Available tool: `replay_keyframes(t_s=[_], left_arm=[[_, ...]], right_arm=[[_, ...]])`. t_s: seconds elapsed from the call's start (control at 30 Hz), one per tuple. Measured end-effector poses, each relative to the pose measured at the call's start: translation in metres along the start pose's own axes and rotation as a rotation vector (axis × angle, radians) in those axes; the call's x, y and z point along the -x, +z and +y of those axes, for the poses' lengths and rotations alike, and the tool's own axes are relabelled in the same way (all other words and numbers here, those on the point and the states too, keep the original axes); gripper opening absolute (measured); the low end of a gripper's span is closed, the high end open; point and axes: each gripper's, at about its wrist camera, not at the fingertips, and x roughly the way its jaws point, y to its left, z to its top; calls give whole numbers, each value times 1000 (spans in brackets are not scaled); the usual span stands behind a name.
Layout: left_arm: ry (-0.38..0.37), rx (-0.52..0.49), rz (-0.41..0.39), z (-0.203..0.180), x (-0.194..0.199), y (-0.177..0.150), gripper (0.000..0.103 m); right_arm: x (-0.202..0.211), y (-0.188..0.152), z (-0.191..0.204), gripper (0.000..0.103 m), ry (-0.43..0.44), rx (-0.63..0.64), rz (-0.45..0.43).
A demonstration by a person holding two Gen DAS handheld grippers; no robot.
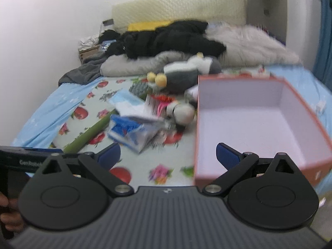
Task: Organize soft objects
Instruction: 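Grasp the blue wipe pack with the left tool while the right tool grasps the panda plush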
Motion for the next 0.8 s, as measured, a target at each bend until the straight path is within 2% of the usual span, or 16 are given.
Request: replay_keyframes(t_s=[0.07, 0.13, 0.27, 0.47, 0.53, 0.57, 0.7, 0.8], left_arm=[[-36, 4, 2, 1, -10, 2, 102], [-38, -3, 3, -1, -22, 4, 102], [-39, -19, 7, -3, -49, 8, 102], [-42, 43, 29, 11, -88, 13, 101], [-49, 63, 41, 16, -101, 15, 96], [-56, 73, 40, 19, -107, 16, 94], [-66, 108, 42, 27, -126, 24, 91], [-80, 130, 35, 32, -141, 32, 87]], right_arm=[[-6, 9, -2, 101, -1, 50, -26], [-16, 20, -7, 101, 12, 70, -30], [-45, 39, -7, 101, 45, 146, 18], [-96, 61, 6, 101, 95, 238, 121], [-110, 69, 9, 101, 103, 254, 144], [-119, 74, 10, 99, 102, 263, 153], [-160, 93, 6, 81, 116, 234, 237], [-191, 104, 7, 81, 123, 244, 289]])
